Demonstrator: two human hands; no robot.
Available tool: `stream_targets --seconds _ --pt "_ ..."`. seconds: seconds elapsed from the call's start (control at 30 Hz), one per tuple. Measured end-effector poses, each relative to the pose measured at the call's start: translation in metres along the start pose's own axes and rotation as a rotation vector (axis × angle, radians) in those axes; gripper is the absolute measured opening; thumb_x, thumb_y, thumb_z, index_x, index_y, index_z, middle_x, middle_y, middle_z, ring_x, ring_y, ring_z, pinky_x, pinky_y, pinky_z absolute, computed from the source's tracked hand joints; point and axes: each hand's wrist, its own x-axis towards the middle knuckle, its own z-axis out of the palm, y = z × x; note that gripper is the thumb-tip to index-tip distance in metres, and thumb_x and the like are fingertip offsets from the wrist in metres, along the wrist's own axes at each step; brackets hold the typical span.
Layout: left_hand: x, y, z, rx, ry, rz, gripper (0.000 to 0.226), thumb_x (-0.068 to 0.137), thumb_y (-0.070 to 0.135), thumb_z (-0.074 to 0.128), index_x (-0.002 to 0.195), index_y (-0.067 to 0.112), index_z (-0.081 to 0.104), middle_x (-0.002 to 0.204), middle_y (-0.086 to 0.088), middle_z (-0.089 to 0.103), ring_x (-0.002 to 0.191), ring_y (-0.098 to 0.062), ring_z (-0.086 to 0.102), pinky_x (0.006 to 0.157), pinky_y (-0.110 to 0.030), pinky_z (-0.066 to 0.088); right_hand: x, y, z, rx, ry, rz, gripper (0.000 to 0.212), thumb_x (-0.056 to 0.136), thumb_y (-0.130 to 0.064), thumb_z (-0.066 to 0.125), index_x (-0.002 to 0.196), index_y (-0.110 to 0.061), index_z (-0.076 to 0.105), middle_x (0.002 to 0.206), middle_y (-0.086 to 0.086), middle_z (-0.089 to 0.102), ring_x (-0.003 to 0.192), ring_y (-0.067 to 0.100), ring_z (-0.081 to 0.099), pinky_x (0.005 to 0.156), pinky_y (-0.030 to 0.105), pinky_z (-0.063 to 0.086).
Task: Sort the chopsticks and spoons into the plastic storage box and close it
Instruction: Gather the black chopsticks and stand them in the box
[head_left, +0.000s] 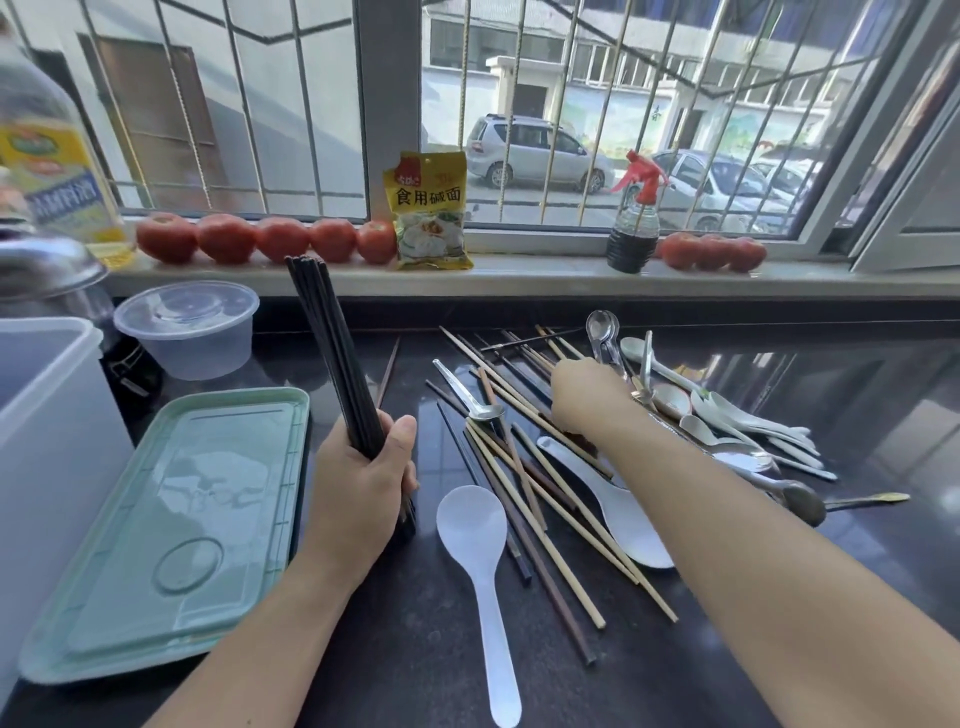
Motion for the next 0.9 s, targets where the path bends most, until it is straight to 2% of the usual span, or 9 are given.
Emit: stream_targets --seconds 0.07,0.17,0.27,0.33,0.43,0.67,0.77,0.83,0.9 --pt "-0.002 0.003 0.000 -0.075 -0.026 -0.043 0.021 0.101 0.017 0.062 0.086 0.007 0.052 0.055 -0.005 0.052 0.049 -0.022 0.050 0.053 -0.041 0.047 -0.012 0.011 -0.008 0.073 -0.002 0.027 0.017 0.087 -0.003 0.052 0.074 -0.013 0.047 0.079 0.006 0.055 0.077 0.028 0.056 0.066 0.033 0.046" --pt "-0.003 0.007 0.001 -0.229 -0.044 -0.154 0.016 0.101 0.014 0.062 0.087 0.012 0.056 0.063 -0.008 0.048 0.045 -0.022 0.044 0.050 -0.039 0.040 -0.040 0.044 -0.029 0.225 -0.003 0.091 0.006 0.082 -0.009 0.057 0.077 -0.008 0.060 0.077 0.011 0.065 0.070 0.027 0.064 0.059 0.033 0.054" --pt "-0.003 0.013 0.004 -0.363 -0.053 -0.265 0.017 0.102 0.014 0.061 0.086 0.011 0.058 0.070 -0.008 0.050 0.046 -0.020 0.041 0.048 -0.034 0.039 -0.084 0.058 -0.046 0.520 -0.121 0.065 0.014 0.088 -0.016 0.066 0.078 -0.014 0.074 0.080 0.007 0.074 0.071 0.020 0.068 0.067 0.039 0.062" --pt "-0.002 0.015 0.005 -0.477 -0.040 -0.345 0.014 0.103 0.019 0.060 0.092 0.009 0.057 0.073 -0.004 0.054 0.047 -0.017 0.040 0.046 -0.031 0.040 -0.109 0.032 -0.045 0.745 -0.189 -0.036 0.013 0.093 -0.019 0.067 0.083 -0.018 0.075 0.080 0.003 0.074 0.069 0.013 0.065 0.064 0.030 0.058" --pt "-0.001 0.014 0.006 -0.629 -0.022 -0.409 0.020 0.103 0.030 0.057 0.100 0.010 0.059 0.075 0.001 0.059 0.052 -0.012 0.044 0.044 -0.026 0.039 -0.121 -0.029 -0.024 0.932 -0.215 -0.199 0.009 0.094 -0.015 0.063 0.088 -0.013 0.070 0.078 0.013 0.071 0.063 0.013 0.062 0.068 0.041 0.058" --pt "0.006 0.006 -0.003 -0.685 0.057 -0.408 0.020 0.104 0.031 0.056 0.090 0.016 0.054 0.071 0.001 0.052 0.058 -0.013 0.046 0.045 -0.025 0.040 -0.118 -0.075 -0.004 0.917 -0.191 -0.343 0.009 0.094 -0.020 0.063 0.086 -0.020 0.062 0.058 -0.012 0.064 0.060 0.007 0.062 0.077 0.038 0.060" --pt "0.008 0.001 0.002 -0.628 0.038 -0.426 0.024 0.105 0.032 0.055 0.085 0.018 0.054 0.069 0.002 0.055 0.055 -0.013 0.048 0.046 -0.027 0.042 -0.118 -0.076 -0.005 0.834 -0.237 -0.394 0.011 0.094 -0.020 0.065 0.084 -0.020 0.063 0.070 -0.001 0.069 0.070 0.017 0.068 0.080 0.043 0.060" --pt "0.010 -0.001 0.006 -0.610 0.039 -0.392 0.027 0.105 0.026 0.055 0.080 0.019 0.049 0.064 0.000 0.048 0.055 -0.015 0.042 0.049 -0.030 0.039 -0.102 -0.071 -0.010 0.811 -0.338 -0.421 0.015 0.097 -0.019 0.062 0.090 -0.007 0.067 0.075 0.012 0.071 0.064 0.019 0.066 0.072 0.035 0.061" --pt "0.011 -0.002 0.007 -0.613 0.041 -0.360 0.027 0.105 0.020 0.056 0.079 0.019 0.048 0.061 -0.001 0.043 0.054 -0.016 0.040 0.052 -0.031 0.039 -0.061 -0.064 -0.015 0.788 -0.232 -0.340 0.026 0.099 -0.022 0.058 0.090 0.000 0.069 0.077 0.018 0.070 0.065 0.020 0.065 0.069 0.038 0.060"
